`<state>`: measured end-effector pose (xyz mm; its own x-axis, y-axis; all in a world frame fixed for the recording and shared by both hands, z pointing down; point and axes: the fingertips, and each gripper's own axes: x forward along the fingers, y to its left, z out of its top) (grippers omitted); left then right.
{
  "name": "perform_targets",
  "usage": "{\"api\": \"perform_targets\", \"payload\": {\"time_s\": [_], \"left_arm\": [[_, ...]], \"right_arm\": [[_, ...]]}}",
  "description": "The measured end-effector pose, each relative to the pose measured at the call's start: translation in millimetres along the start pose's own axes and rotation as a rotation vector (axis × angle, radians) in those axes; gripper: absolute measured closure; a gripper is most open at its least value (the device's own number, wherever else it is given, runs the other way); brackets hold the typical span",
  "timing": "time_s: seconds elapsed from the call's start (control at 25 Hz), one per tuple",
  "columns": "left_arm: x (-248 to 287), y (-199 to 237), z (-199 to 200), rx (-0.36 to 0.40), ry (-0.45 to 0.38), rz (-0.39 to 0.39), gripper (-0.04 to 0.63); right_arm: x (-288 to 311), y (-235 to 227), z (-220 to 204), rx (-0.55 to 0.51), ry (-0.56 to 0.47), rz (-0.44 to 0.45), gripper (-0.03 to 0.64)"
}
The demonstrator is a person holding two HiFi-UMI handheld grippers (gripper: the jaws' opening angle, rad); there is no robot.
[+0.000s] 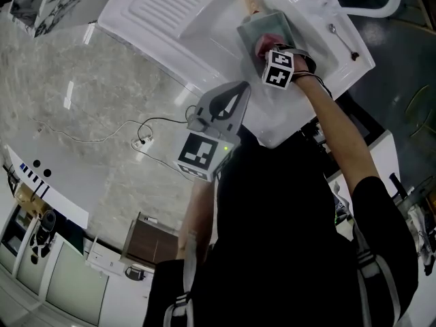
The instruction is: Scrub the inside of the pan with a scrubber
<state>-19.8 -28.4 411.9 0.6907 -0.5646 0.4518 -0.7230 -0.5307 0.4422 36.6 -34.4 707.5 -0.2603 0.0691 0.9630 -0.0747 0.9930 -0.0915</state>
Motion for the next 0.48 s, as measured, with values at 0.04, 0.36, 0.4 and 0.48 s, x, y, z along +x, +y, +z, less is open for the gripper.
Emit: {"api": "perform_targets", "payload": {"time_s": [0.04, 0.36, 0.4, 0.48], "left_arm": [[-1, 1, 0, -0.001, 0.001, 0.001, 0.563], [-7, 14, -3, -0.017, 0.006, 0.024, 0.563], [-7, 15, -3, -0.016, 0.008, 0.025, 0.563], [-7, 16, -2, -0.016, 0.006, 0.022, 0.561]], "right_arm": [[-1, -4, 2, 0.011, -0.009, -0.008, 0.572], [-4, -45, 21, 0.052, -0.075, -0.154, 0.571], [-5, -52, 24, 0.048, -0.083, -0.183, 0.571], [-7, -67, 31, 0.032, -0.097, -0.242, 0.572]]}}
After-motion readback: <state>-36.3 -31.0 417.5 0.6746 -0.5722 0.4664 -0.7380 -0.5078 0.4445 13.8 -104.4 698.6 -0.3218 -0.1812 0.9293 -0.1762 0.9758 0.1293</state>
